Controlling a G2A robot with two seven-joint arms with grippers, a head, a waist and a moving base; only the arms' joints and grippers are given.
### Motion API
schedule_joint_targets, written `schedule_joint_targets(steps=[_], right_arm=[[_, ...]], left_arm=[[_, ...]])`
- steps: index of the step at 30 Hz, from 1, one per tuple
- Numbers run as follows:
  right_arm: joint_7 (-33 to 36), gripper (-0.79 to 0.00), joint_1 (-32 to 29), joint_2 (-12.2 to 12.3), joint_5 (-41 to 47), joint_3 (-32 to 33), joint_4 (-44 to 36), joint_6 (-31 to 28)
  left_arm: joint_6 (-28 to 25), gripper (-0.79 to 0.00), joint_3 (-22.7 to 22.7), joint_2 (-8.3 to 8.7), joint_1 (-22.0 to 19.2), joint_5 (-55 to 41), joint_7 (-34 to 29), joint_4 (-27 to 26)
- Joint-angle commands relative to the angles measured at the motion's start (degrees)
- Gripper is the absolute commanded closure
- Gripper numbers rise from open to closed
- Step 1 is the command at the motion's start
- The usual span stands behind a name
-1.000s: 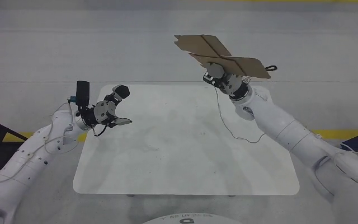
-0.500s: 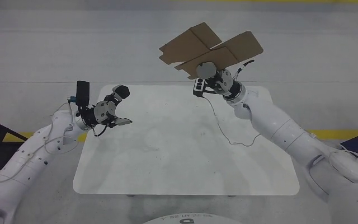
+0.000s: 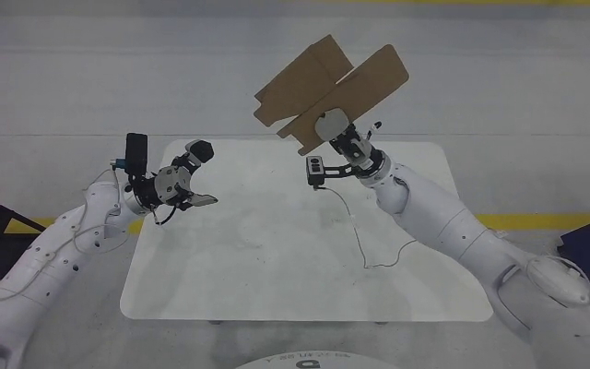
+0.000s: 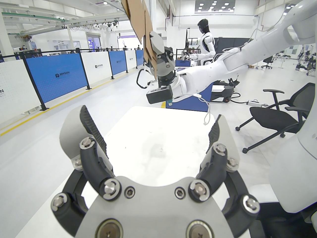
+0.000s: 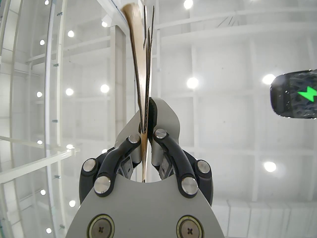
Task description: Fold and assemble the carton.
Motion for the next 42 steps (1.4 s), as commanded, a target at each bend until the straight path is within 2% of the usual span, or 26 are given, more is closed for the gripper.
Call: schedule_joint_targets(steps=[1, 5, 8, 11, 13, 15, 18, 33, 38, 42], right_arm=[[-1.3, 0.0, 0.0, 0.0, 2.1, -0.2, -0.5, -0.1], [-3.2, 0.0, -0.1, 0.0, 3.6, 0.1, -0.6, -0.1], [-4.7, 0.0, 0.4, 0.2, -0.4, 1.1, 0.8, -0.1], [-3.2, 0.0, 1.9, 0.5, -18.8, 4.5, 4.0, -1.9], [3.3, 0.0, 0.8, 0.6, -30.9, 6.4, 3.7, -6.9], [10.8, 0.0, -0.7, 0.7, -39.3, 7.8, 3.8, -11.5], [16.8, 0.0, -2.3, 0.8, -47.5, 9.2, 4.4, -17.2], [17.9, 0.0, -2.7, 0.8, -47.9, 9.2, 4.3, -16.4], [6.8, 0.0, -3.4, -0.1, -51.4, 9.9, 4.1, -25.6], [2.8, 0.0, -3.8, -0.5, -54.6, 9.9, 4.9, -25.2]], left_arm=[[0.0, -0.785, 0.0, 0.0, 0.0, 0.0, 0.0, 0.0], [0.0, -0.785, 0.0, 0.0, 0.0, 0.0, 0.0, 0.0], [0.0, -0.785, 0.0, 0.0, 0.0, 0.0, 0.0, 0.0], [0.0, -0.785, 0.0, 0.0, 0.0, 0.0, 0.0, 0.0], [0.0, -0.785, 0.0, 0.0, 0.0, 0.0, 0.0, 0.0], [0.0, -0.785, 0.0, 0.0, 0.0, 0.0, 0.0, 0.0], [0.0, -0.785, 0.0, 0.0, 0.0, 0.0, 0.0, 0.0], [0.0, -0.785, 0.0, 0.0, 0.0, 0.0, 0.0, 0.0], [0.0, -0.785, 0.0, 0.0, 0.0, 0.0, 0.0, 0.0], [0.0, -0.785, 0.0, 0.0, 0.0, 0.0, 0.0, 0.0]])
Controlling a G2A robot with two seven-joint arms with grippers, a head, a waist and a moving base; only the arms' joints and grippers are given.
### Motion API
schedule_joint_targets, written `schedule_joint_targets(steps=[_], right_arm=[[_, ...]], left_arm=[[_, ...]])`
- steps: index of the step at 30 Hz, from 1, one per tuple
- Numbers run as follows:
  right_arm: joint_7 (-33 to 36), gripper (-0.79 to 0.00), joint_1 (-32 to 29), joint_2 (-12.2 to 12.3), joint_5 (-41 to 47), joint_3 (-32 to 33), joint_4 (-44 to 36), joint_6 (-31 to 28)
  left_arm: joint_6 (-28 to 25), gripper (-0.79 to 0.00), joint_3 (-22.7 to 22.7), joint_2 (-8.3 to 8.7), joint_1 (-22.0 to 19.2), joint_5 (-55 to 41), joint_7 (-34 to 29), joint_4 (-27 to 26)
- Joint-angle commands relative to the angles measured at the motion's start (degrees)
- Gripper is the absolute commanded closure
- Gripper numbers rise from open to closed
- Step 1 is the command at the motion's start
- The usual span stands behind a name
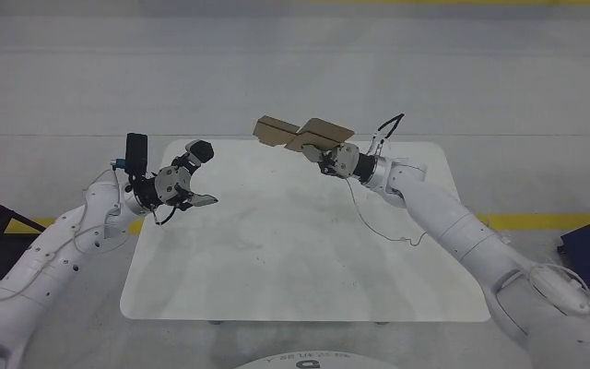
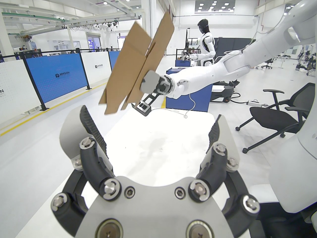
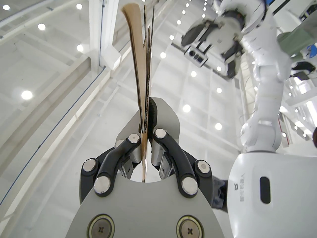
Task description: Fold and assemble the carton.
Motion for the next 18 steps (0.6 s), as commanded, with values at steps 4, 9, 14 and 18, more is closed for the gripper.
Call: schedule_joint_targets(steps=[4, 9, 14, 18], right_arm=[[-3.9, 0.0, -0.9, 0.1, -2.1, 1.4, 0.7, 2.2], [-3.9, 0.0, -0.9, 0.1, -2.1, 1.4, 0.7, 2.2], [-5.8, 0.0, -1.8, 0.1, -3.3, 1.5, -1.0, 2.8], [-7.0, 0.0, -2.7, 0.8, -5.2, 3.0, -3.2, 8.1]], left_arm=[[0.0, -0.785, 0.0, 0.0, 0.0, 0.0, 0.0, 0.0], [1.1, -0.785, -0.3, -0.03, 0.0, 0.0, -0.6, -0.3], [6.8, -0.785, -3.3, 0.09, -1.1, 3.8, -7.7, -4.6], [5.3, -0.785, -5.1, 0.49, -2.0, 6.3, -15.5, -8.6]])
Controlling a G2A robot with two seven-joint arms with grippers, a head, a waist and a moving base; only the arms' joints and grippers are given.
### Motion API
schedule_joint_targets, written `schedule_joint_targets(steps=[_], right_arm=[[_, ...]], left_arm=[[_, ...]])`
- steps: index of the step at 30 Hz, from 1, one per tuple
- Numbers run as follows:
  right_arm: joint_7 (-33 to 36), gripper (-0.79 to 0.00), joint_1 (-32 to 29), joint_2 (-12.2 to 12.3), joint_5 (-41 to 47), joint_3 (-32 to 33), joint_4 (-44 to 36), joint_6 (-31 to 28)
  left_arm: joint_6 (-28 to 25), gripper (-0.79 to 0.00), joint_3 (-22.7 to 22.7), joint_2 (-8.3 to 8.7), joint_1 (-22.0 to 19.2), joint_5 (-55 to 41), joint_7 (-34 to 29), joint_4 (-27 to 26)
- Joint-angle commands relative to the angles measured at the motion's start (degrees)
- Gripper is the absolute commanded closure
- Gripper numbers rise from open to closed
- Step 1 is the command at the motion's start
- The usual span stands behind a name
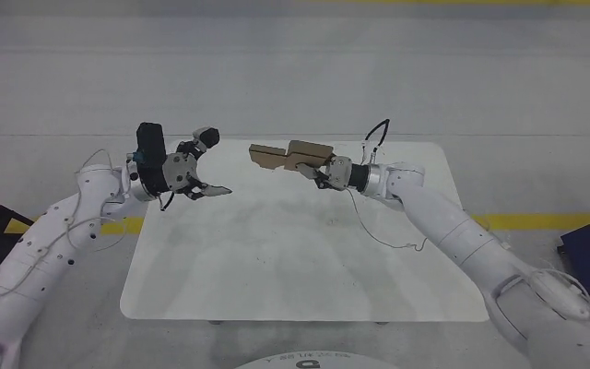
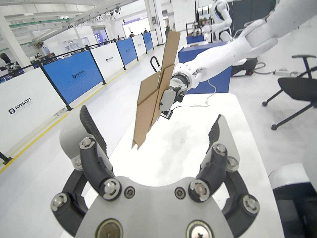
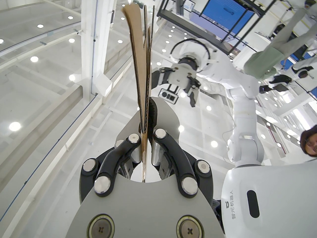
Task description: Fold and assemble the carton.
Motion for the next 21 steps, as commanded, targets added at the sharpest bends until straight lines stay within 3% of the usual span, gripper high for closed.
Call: schedule_joint_targets(steps=[1, 3, 4, 6, 11, 21], right_arm=[[-1.2, 0.0, -0.7, 0.4, -1.0, 1.2, -1.0, 1.1], [-2.5, 0.0, -1.9, 0.8, -1.2, 2.6, -2.3, 0.6], [-3.3, 0.0, -2.6, 1.0, -1.3, 3.2, -3.0, 0.1], [-5.0, 0.0, -3.8, 1.3, -1.8, 4.4, -4.7, -0.7], [-9.3, 0.0, -6.2, 1.6, -3.3, 6.2, -8.0, -2.1], [-13.8, 0.0, -7.8, 0.9, -3.6, 7.6, -10.8, -1.6]], left_arm=[[-1.5, -0.785, -0.7, 0.24, -0.4, 1.1, -5.5, -1.9], [-4.0, -0.785, -1.0, 0.34, -0.5, -1.1, -9.7, -2.9], [-4.6, -0.745, -1.3, 0.37, -0.7, -2.3, -11.8, -3.2], [-5.3, -0.57, -1.4, 0.32, -0.8, -4.7, -16.0, -4.0], [-3.6, -0.372, -1.7, -0.19, -1.2, -8.5, -22.3, -6.5], [-0.6, -0.311, -2.2, -1.15, -1.6, -8.1, -30.3, -9.0]])
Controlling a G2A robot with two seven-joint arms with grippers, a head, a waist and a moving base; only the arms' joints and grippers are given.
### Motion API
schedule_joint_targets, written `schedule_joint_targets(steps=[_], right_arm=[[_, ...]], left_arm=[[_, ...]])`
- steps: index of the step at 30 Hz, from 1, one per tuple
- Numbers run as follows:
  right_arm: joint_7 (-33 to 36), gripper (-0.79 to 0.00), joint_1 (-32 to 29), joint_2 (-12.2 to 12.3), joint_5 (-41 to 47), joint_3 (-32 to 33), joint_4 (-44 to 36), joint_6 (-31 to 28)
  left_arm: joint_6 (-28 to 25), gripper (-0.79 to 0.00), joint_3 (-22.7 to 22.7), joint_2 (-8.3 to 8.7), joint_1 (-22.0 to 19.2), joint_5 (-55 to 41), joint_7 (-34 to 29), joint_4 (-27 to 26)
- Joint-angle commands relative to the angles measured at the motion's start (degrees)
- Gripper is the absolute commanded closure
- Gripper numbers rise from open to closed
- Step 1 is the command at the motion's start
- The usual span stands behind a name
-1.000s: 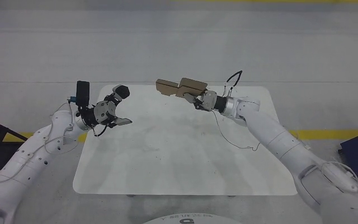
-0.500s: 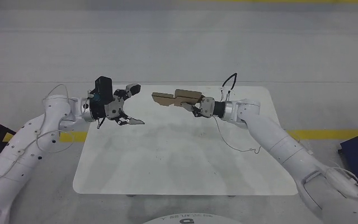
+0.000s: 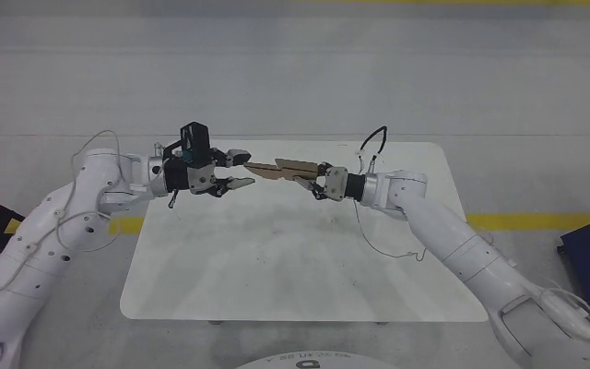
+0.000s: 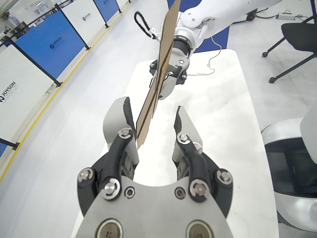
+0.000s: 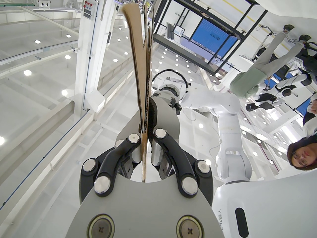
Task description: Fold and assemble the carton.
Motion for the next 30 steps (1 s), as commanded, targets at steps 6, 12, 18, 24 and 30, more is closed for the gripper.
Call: schedule_joint_targets(steps=[6, 12, 18, 24, 30], right_arm=[[-1.1, 0.0, -0.6, -0.6, -0.7, 0.7, -0.3, 0.5], [-1.5, 0.0, -0.9, -1.1, -1.1, 1.4, -0.1, 1.0], [-2.1, 0.0, -1.4, -1.5, -1.8, 1.9, -0.2, 1.2], [-2.8, 0.0, -1.6, -2.0, -2.4, 2.4, -0.4, 1.6], [-3.2, 0.0, -2.0, -2.4, -3.2, 2.8, -0.6, 1.9]], left_arm=[[0.5, -0.188, -0.1, -0.61, -0.1, -1.1, -4.8, -1.6], [0.5, -0.117, 0.7, -1.24, -0.5, -2.8, -10.6, -1.7], [1.3, -0.215, 0.8, -1.85, -0.8, -5.1, -13.7, -1.7], [2.9, -0.24, 0.2, -2.17, -0.4, -5.2, -16.1, -2.4], [2.6, -0.142, 0.2, -2.55, -0.1, -6.4, -18.2, -2.1]])
